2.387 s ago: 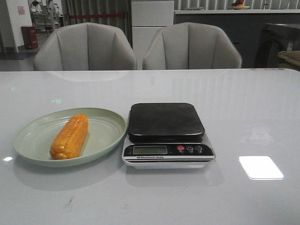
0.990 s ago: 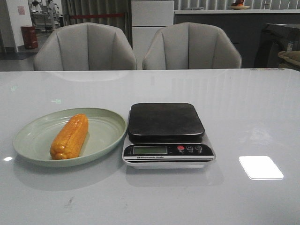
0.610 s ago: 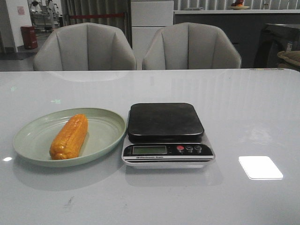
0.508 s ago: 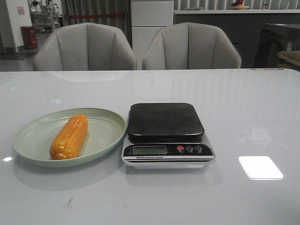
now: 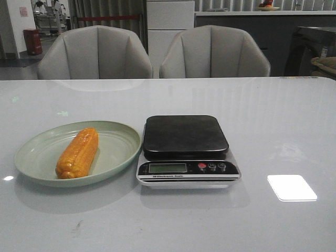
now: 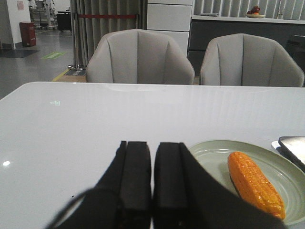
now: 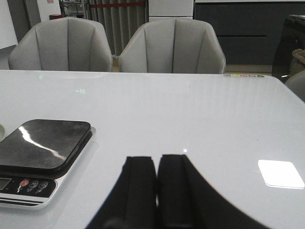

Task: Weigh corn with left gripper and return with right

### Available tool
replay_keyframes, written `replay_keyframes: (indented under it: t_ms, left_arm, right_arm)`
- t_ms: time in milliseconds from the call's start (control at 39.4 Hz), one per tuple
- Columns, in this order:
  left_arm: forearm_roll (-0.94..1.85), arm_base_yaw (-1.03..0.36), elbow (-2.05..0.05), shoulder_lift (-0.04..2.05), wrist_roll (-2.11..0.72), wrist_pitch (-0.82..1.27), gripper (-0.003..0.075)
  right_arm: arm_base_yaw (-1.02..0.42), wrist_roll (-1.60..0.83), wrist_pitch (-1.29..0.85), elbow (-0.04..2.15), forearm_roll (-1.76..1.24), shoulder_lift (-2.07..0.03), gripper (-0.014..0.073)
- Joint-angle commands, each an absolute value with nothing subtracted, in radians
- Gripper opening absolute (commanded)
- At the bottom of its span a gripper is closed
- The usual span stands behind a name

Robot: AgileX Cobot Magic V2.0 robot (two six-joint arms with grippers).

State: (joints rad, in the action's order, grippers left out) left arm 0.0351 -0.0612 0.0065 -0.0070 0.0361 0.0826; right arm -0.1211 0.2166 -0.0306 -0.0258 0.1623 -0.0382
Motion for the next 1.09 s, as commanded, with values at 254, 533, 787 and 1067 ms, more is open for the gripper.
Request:
replay_keyframes:
  t_ms: [254,533,787,1067]
  left_arm:
    - [0.036,-0.059,0.038,-0.025,0.038,0.000,0.0114]
    - [0.036,-0.059,0.038,-0.025,0.038,0.000,0.0114]
    - [0.036,-0.059,0.038,-0.025,0.038,0.000,0.0114]
    - [0.036,-0.059,0.038,-0.025,0.038,0.000,0.0114]
  right_arm:
    - [-0.041,0.127,0.060,-0.036,0.071,0.028,0.0159]
    - [-0.039,0.127,0.059,-0.036,0.071,0.028,0.0159]
    - [-0.039,0.127,0.059,-0.036,0.071,0.028,0.0159]
    - [-0.039,0.127,0.059,-0.036,0.071,0.028,0.0159]
